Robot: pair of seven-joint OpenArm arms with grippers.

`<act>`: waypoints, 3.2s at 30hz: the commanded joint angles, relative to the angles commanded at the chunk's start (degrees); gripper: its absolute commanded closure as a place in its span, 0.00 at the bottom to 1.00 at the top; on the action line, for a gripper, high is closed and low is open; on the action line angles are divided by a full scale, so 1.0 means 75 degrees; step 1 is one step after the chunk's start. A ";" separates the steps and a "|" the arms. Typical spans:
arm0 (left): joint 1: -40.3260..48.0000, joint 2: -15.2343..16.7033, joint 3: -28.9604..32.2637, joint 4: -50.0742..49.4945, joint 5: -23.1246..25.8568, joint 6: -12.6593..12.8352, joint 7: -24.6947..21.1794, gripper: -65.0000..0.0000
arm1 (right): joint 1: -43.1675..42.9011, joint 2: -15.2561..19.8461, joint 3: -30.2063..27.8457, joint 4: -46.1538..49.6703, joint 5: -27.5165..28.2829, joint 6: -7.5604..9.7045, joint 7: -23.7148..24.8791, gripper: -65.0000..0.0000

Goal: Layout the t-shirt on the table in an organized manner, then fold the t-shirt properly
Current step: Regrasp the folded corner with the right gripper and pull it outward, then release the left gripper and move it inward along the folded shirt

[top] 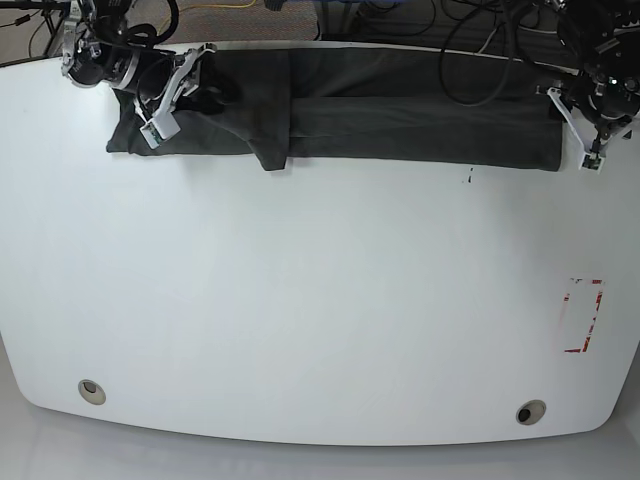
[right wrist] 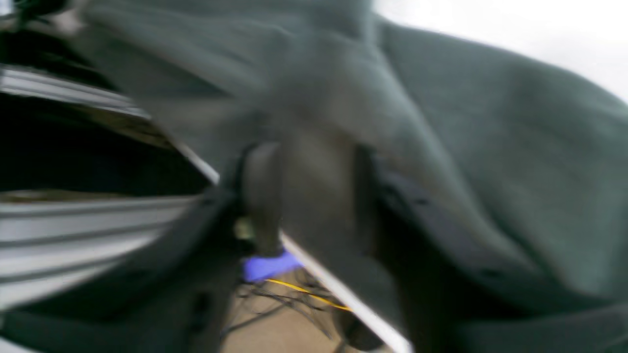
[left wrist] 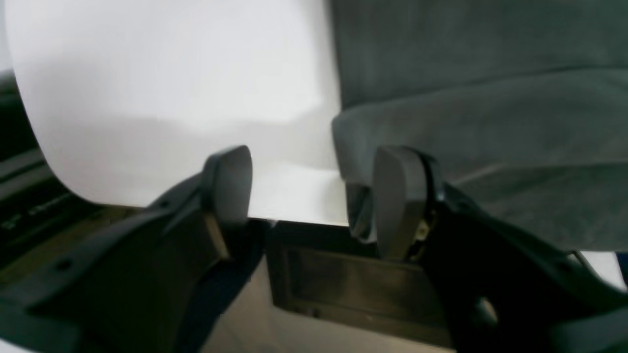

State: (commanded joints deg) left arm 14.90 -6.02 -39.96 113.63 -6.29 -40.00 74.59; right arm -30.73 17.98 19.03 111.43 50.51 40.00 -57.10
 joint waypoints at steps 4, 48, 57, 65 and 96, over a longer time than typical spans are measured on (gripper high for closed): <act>0.0293 0.0211 -0.0023 -0.0012 0.0035 0.0000 -0.0949 0.85 | -0.0188 -0.0305 0.0023 0.0059 -0.1383 0.0000 0.0715 0.86; -0.1278 -0.0774 0.1911 -0.1817 0.0539 0.0000 -0.1688 0.43 | 0.1875 -0.0973 0.0375 -0.2379 -0.5439 0.0000 0.2508 0.86; -0.1278 -0.0832 0.1207 -0.1430 -0.1418 0.0000 -0.0809 0.35 | 0.1875 -0.0985 0.0363 -0.2379 -0.5439 0.0000 0.2508 0.86; -0.1032 -0.1090 0.0797 -0.2063 -0.2696 0.0000 -0.0750 0.35 | 0.1864 -0.0985 0.0363 -0.2391 -0.5427 0.0000 0.2508 0.86; -0.0961 -0.0926 0.1606 -0.3329 -0.2895 0.0000 -0.0774 0.96 | 0.1864 -0.0996 0.0363 -0.2391 -0.5427 0.0000 0.2497 0.86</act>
State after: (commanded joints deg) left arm 7.69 -12.97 -27.91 88.66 -28.00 -40.00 68.79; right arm -16.75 10.51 21.76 93.49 9.80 40.00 -38.37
